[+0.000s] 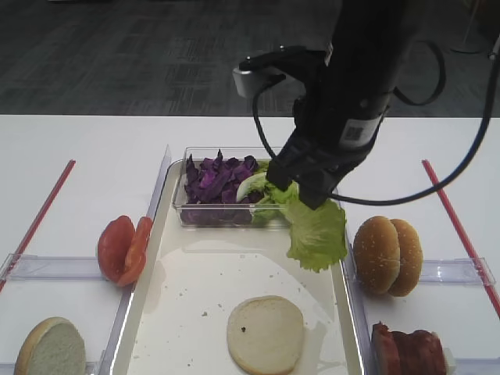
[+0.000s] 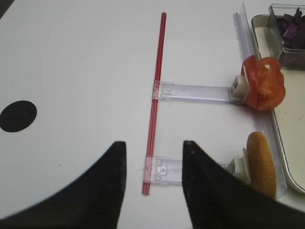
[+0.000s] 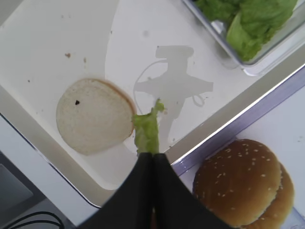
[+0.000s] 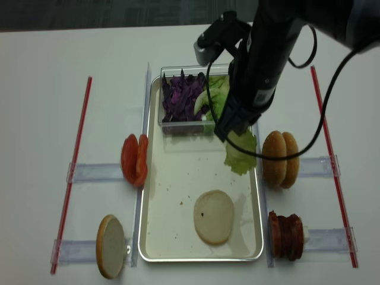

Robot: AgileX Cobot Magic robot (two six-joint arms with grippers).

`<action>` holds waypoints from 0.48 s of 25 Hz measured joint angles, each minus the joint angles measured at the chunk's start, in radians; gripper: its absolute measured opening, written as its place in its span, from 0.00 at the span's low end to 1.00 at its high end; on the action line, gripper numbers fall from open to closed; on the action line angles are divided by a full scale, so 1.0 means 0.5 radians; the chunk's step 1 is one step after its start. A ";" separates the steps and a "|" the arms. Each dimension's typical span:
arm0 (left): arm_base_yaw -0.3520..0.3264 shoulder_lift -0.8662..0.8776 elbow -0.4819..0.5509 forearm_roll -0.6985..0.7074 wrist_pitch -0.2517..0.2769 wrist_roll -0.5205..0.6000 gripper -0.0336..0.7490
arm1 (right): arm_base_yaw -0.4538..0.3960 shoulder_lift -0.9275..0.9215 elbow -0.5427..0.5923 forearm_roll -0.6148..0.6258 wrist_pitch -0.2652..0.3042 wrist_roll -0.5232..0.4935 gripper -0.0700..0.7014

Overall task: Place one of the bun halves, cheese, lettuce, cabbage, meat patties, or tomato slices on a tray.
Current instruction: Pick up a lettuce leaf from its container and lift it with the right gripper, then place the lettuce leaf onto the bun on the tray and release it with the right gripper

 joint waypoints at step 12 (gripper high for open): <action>0.000 0.000 0.000 0.000 0.000 0.000 0.39 | 0.108 -0.066 0.372 -0.004 -0.307 -0.019 0.13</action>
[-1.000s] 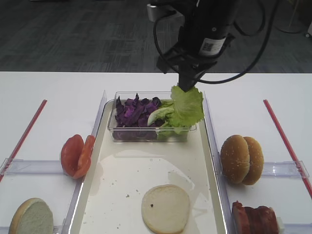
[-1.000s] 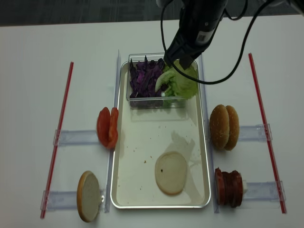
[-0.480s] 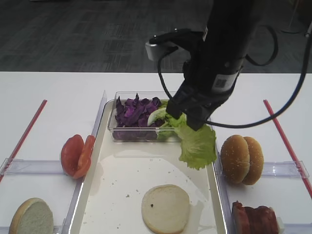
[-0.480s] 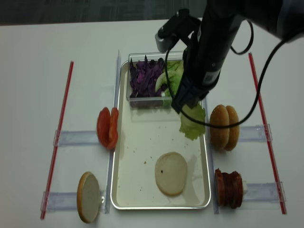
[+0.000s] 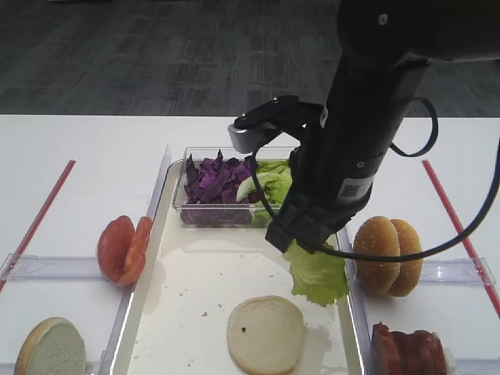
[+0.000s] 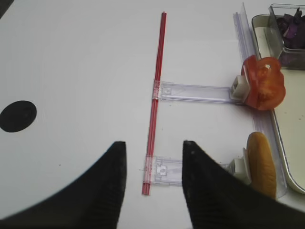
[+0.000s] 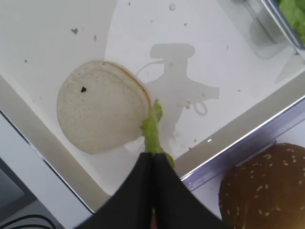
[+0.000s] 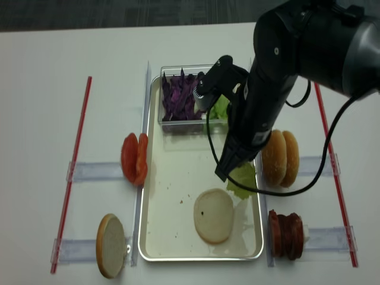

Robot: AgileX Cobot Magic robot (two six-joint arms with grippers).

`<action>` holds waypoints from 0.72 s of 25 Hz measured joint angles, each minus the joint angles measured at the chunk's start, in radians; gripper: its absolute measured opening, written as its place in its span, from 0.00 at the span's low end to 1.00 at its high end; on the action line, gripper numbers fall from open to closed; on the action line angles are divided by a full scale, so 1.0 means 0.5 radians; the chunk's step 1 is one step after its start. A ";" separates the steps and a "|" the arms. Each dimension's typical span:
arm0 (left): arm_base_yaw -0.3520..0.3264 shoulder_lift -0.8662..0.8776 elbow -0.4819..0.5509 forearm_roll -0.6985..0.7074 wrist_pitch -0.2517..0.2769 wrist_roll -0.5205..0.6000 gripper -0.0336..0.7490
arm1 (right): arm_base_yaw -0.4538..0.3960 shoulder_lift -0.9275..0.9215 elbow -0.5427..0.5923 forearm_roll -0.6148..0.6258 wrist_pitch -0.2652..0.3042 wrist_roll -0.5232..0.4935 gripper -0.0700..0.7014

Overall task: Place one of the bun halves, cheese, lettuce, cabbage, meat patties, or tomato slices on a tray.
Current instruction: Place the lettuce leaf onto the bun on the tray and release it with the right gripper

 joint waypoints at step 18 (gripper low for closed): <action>0.000 0.000 0.000 0.000 0.000 0.000 0.39 | 0.200 -0.015 0.034 0.129 -0.044 -0.086 0.13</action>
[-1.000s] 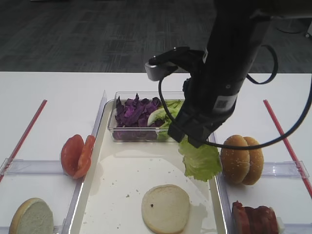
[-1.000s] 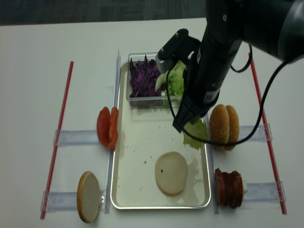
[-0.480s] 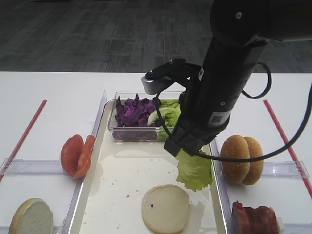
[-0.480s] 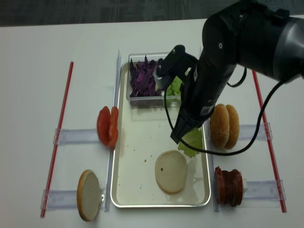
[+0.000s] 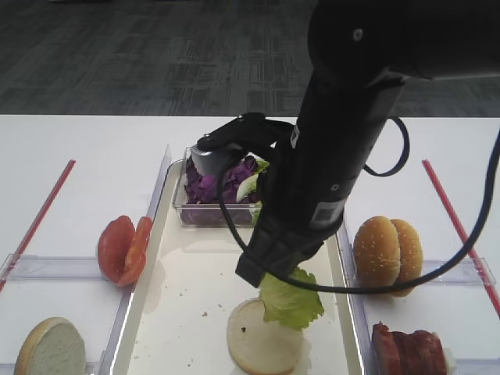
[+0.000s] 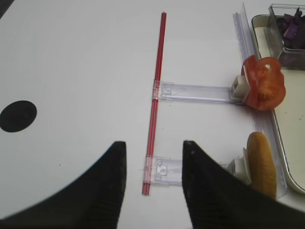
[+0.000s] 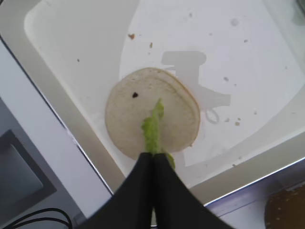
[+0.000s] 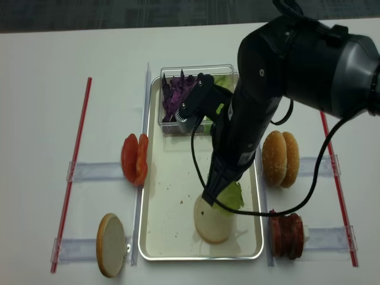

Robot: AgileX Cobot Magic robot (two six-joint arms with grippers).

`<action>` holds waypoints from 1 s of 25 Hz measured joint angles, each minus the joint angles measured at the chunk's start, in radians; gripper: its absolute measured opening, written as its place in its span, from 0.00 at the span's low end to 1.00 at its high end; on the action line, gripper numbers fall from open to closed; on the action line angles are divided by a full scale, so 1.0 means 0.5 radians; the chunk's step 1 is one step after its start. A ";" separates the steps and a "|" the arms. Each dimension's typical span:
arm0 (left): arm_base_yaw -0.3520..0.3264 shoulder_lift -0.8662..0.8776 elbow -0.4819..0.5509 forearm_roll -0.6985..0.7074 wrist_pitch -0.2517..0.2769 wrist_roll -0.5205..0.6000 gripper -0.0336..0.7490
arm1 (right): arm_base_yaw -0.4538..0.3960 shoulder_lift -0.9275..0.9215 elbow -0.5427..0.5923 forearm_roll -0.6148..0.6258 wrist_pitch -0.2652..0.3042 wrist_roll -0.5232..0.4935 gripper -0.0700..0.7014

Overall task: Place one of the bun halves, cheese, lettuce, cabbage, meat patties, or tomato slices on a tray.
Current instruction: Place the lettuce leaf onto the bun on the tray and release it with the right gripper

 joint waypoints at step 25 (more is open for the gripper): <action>0.000 0.000 0.000 0.000 0.000 0.000 0.39 | 0.216 -0.003 0.001 0.239 0.063 -0.195 0.13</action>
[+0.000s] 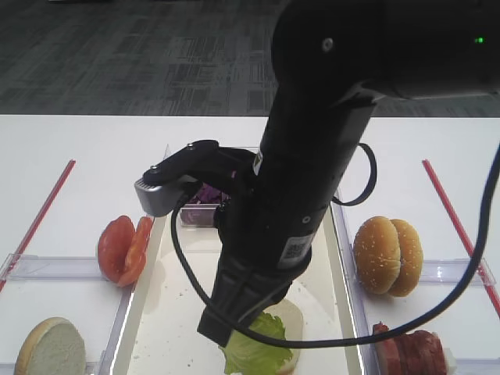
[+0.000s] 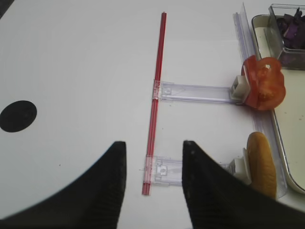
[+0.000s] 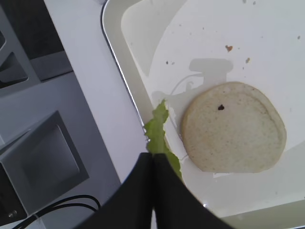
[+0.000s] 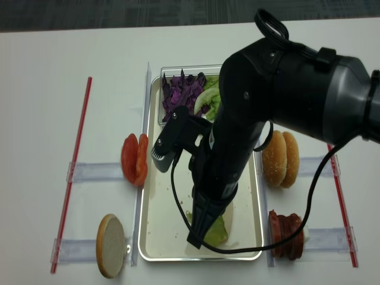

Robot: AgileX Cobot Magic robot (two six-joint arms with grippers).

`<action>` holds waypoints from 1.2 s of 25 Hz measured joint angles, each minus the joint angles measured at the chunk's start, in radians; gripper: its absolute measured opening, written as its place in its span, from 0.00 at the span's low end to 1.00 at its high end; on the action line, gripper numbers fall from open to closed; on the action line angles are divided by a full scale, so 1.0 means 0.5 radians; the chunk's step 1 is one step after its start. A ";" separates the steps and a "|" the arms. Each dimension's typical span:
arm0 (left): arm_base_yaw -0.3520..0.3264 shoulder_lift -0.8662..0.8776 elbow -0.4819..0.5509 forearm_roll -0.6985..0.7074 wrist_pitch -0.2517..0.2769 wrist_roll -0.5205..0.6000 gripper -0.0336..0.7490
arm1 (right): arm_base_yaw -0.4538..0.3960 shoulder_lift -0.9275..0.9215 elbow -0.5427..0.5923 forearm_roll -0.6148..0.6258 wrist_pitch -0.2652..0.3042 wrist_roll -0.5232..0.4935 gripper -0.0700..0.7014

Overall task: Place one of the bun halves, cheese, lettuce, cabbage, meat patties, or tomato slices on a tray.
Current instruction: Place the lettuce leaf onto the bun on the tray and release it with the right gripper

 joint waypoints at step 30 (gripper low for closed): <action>0.000 0.000 0.000 0.000 0.000 0.000 0.39 | -0.057 0.185 0.003 0.025 -0.081 -0.066 0.13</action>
